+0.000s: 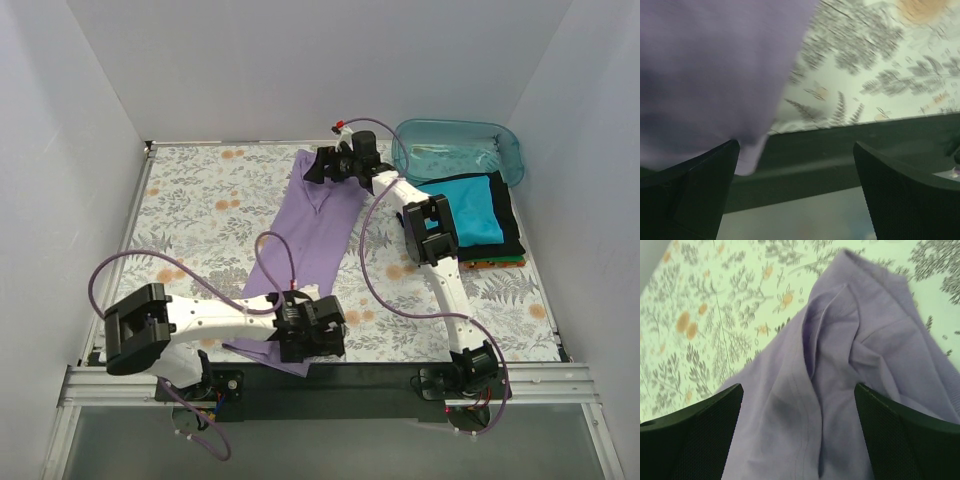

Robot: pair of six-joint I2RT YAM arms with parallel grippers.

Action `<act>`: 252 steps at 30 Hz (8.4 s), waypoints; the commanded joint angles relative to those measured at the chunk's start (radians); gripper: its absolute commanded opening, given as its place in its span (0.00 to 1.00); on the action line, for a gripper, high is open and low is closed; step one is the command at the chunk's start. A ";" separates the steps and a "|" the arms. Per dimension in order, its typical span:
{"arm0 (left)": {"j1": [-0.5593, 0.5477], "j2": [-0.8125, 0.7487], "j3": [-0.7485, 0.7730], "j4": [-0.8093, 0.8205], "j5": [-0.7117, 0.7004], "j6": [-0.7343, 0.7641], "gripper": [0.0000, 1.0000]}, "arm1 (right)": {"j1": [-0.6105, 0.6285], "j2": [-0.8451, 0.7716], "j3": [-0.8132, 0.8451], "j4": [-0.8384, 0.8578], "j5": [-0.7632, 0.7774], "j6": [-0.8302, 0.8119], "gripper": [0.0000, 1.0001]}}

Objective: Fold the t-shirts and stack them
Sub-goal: Fold the tshirt

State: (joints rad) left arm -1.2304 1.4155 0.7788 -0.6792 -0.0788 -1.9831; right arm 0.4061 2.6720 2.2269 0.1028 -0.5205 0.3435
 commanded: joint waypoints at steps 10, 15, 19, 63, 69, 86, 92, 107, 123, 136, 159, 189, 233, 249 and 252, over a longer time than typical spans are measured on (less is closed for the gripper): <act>-0.129 -0.015 0.355 -0.475 -0.447 -0.429 0.98 | 0.005 -0.616 -0.325 -0.357 0.143 -0.221 0.98; -0.009 -0.310 0.203 -0.560 -0.576 -0.548 0.98 | 0.029 -0.751 -0.594 -0.407 0.180 -0.094 0.98; 0.190 -0.562 0.036 -0.391 -0.593 -0.374 0.98 | 0.179 -0.793 -0.737 -0.396 0.299 -0.147 0.98; 0.434 -0.130 -0.185 0.102 -0.053 0.086 0.49 | 0.186 -0.929 -0.787 -0.545 0.464 -0.281 0.98; 0.451 -0.141 -0.248 0.161 -0.047 0.090 0.27 | 0.301 -1.341 -1.319 -0.379 0.516 -0.029 0.98; 0.454 -0.228 -0.406 0.228 0.063 0.064 0.00 | 0.605 -1.494 -1.682 -0.361 0.680 0.342 0.71; 0.454 -0.263 -0.412 0.224 0.077 0.081 0.00 | 0.619 -1.453 -1.688 -0.359 0.702 0.353 0.39; 0.227 -0.576 -0.403 -0.029 0.109 -0.059 0.00 | 0.974 -1.652 -1.751 -0.489 0.781 0.537 0.01; 0.360 -0.184 0.093 -0.137 -0.286 -0.007 0.00 | 0.759 -1.485 -1.397 -0.560 1.139 0.246 0.01; 0.614 0.205 0.486 0.059 -0.239 0.230 0.00 | 0.358 -1.229 -1.172 -0.305 0.846 -0.027 0.01; 0.807 0.660 0.901 0.133 -0.055 0.460 0.63 | 0.050 -0.784 -0.845 -0.281 0.568 -0.080 0.98; 0.806 -0.443 -0.191 0.316 -0.108 0.352 0.98 | 0.148 -0.595 -0.808 0.023 0.384 -0.040 0.99; 0.793 0.332 -0.016 0.619 0.243 0.429 0.00 | 0.049 -1.038 -1.546 0.123 0.309 0.167 0.29; 0.438 -0.312 -0.321 0.216 0.171 0.135 0.00 | 0.322 -1.922 -1.937 -0.317 0.413 0.352 0.01; 0.393 -0.477 -0.352 0.146 0.204 0.101 0.00 | 0.379 -2.111 -1.935 -0.477 0.464 0.414 0.01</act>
State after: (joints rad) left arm -0.8192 1.0672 0.4519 -0.3744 0.1265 -1.7981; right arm 0.7364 0.7033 0.2932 -0.1711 -0.1421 0.6506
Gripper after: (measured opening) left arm 0.033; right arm 0.036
